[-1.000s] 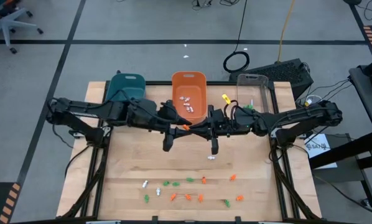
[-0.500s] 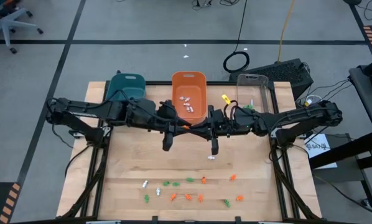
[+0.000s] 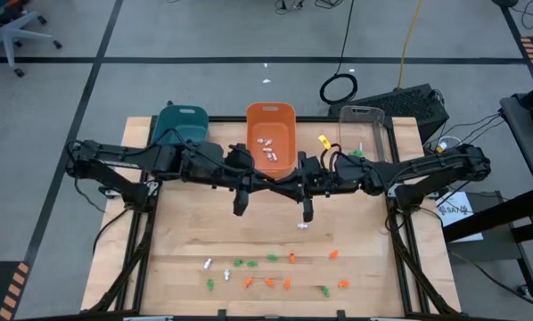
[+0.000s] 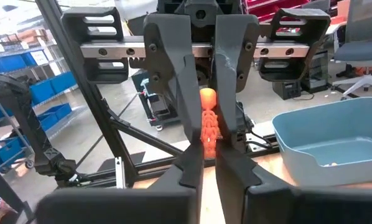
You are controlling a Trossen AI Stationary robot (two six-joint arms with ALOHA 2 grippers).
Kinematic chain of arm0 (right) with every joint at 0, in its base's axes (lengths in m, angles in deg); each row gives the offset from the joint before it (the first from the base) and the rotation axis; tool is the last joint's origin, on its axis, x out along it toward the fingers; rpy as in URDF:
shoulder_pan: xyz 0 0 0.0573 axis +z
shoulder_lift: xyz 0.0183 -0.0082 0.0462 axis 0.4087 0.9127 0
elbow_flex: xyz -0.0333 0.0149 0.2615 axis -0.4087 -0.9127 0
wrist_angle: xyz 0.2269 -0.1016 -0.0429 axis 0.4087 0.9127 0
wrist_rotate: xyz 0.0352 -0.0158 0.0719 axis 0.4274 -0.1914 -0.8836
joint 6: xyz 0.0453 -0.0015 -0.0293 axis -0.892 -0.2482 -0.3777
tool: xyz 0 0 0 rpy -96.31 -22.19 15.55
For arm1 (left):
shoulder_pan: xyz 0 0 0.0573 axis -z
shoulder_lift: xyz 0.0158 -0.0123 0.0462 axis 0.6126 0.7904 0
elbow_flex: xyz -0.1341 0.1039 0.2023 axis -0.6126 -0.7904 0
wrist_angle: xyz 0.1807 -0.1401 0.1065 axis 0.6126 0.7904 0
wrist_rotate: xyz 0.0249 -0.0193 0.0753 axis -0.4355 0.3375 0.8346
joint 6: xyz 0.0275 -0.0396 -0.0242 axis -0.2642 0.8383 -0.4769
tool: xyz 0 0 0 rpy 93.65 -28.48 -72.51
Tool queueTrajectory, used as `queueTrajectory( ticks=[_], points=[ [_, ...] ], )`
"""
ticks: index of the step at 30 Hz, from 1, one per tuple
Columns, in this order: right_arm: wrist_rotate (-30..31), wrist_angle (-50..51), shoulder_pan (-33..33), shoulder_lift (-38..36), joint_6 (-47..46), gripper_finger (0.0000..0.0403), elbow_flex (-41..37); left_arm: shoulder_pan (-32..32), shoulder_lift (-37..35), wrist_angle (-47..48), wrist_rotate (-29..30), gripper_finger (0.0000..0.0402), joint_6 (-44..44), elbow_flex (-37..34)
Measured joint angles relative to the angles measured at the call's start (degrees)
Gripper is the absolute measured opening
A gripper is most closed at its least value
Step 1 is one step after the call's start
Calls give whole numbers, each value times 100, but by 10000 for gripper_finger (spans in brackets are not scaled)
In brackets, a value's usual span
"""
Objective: Sort Halloween decoration
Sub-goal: Put the orange skeleton toy into the blue bin
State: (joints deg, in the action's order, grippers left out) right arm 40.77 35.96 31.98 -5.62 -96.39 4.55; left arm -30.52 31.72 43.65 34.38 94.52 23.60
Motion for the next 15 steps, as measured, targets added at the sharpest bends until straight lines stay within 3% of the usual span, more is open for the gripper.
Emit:
queueTrajectory(
  ticks=[10, 15],
  points=[
    [-4, 454, 9, -2, -406, 137, 0, 119, -79, 44, -115, 13, -46, -10],
    [-4, 927, 9, -2, -894, 166, 0, 331, -351, -25, -128, 13, -660, -9]
  ],
)
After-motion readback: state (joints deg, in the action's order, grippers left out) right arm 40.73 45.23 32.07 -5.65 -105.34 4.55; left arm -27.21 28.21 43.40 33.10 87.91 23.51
